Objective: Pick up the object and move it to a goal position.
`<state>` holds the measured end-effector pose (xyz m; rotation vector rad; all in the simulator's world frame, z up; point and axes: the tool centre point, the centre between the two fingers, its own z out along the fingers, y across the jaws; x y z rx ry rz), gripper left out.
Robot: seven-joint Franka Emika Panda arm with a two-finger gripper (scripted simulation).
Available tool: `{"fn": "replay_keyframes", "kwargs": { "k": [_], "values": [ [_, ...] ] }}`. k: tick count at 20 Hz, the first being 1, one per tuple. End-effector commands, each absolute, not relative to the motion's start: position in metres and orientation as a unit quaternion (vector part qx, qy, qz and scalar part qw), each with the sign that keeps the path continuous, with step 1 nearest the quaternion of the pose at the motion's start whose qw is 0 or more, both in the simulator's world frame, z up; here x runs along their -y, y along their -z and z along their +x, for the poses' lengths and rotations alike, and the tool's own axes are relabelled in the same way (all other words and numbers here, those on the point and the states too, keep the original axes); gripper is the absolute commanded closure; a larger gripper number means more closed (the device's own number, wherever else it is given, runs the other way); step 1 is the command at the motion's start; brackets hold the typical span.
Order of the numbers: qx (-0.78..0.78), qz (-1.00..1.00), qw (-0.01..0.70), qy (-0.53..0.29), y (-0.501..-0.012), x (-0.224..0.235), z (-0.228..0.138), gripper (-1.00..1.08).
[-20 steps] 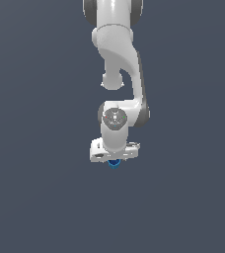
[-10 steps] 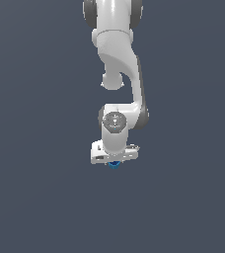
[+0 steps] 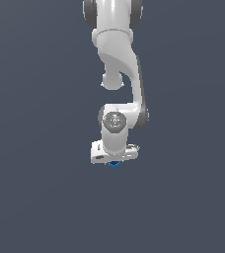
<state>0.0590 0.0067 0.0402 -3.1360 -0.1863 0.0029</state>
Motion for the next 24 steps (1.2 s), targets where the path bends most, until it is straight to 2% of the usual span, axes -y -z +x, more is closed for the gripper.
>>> {"fn": "replay_keyframes", "kwargs": {
  "k": [1, 12, 24],
  "values": [
    [0.059, -0.998, 0.0, 0.0, -0.043, -0.006, 0.058, 1.08],
    [0.059, -0.998, 0.0, 0.0, -0.082, 0.012, 0.035, 1.08],
    [0.059, -0.998, 0.0, 0.0, -0.174, 0.052, -0.018, 1.08]
  ]
}}
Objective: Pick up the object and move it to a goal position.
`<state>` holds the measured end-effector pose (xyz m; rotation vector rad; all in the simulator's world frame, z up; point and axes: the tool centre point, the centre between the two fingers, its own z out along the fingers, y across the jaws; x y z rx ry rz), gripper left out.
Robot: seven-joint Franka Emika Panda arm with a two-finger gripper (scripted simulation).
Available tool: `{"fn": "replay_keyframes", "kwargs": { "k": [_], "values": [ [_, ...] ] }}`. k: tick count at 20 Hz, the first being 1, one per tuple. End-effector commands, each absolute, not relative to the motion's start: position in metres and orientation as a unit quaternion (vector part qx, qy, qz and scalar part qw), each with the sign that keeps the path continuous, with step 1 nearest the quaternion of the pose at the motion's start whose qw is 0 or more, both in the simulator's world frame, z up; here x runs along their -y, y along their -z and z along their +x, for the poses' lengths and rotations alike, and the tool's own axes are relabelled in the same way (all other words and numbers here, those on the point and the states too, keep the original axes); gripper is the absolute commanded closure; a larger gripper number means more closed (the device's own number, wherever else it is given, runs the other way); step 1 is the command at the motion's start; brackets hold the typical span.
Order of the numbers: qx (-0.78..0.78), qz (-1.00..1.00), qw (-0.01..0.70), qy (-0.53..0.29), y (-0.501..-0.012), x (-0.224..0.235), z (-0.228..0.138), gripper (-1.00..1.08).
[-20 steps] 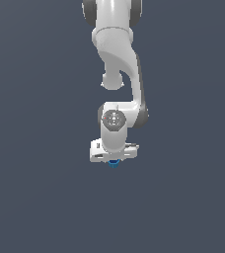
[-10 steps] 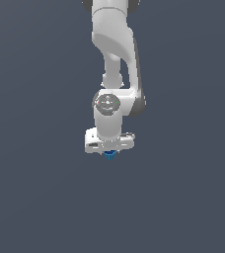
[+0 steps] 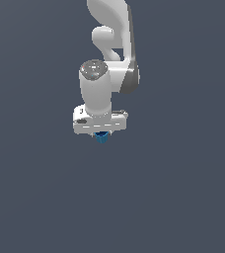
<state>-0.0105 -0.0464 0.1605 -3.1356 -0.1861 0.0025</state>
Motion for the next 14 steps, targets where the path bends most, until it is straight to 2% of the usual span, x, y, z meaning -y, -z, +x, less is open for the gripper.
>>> {"fn": "replay_keyframes", "kwargs": {
  "k": [1, 14],
  "values": [
    [0.059, -0.998, 0.0, 0.0, -0.182, 0.056, -0.023, 1.08],
    [0.059, -0.998, 0.001, 0.0, -0.293, 0.104, -0.083, 1.08]
  ]
}}
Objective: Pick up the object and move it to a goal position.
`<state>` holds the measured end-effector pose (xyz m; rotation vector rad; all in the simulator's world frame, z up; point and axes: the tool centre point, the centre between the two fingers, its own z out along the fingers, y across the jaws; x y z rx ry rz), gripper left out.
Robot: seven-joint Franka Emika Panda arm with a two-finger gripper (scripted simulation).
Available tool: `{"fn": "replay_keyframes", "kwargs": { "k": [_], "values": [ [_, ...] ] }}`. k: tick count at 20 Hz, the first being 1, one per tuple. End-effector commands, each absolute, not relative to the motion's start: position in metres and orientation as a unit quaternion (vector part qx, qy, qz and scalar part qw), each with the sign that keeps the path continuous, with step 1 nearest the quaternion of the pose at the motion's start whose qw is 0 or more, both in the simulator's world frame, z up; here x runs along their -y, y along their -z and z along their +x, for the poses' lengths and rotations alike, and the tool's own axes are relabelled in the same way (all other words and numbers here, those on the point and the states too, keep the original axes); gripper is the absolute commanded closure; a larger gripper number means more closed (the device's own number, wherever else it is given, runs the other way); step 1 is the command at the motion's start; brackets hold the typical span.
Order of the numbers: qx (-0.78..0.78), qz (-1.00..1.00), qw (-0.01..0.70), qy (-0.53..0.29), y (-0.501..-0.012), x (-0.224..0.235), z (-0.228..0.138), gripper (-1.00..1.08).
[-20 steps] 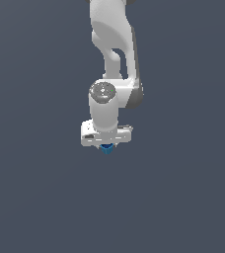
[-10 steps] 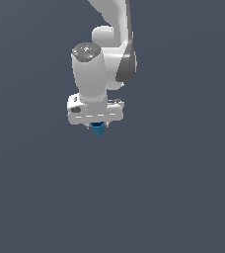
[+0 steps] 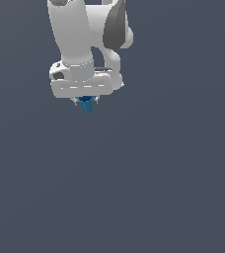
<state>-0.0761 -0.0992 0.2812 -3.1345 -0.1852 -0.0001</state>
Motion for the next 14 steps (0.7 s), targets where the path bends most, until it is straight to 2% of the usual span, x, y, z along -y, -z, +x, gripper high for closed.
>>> {"fn": "replay_keyframes", "kwargs": {
  "k": [1, 8, 14],
  "values": [
    [0.059, -0.998, 0.001, 0.0, -0.3, 0.107, -0.086, 1.08],
    [0.059, -0.998, 0.001, 0.0, -0.336, 0.123, -0.103, 1.08],
    [0.059, -0.998, 0.0, 0.0, -0.346, 0.128, -0.108, 1.08]
  ]
}}
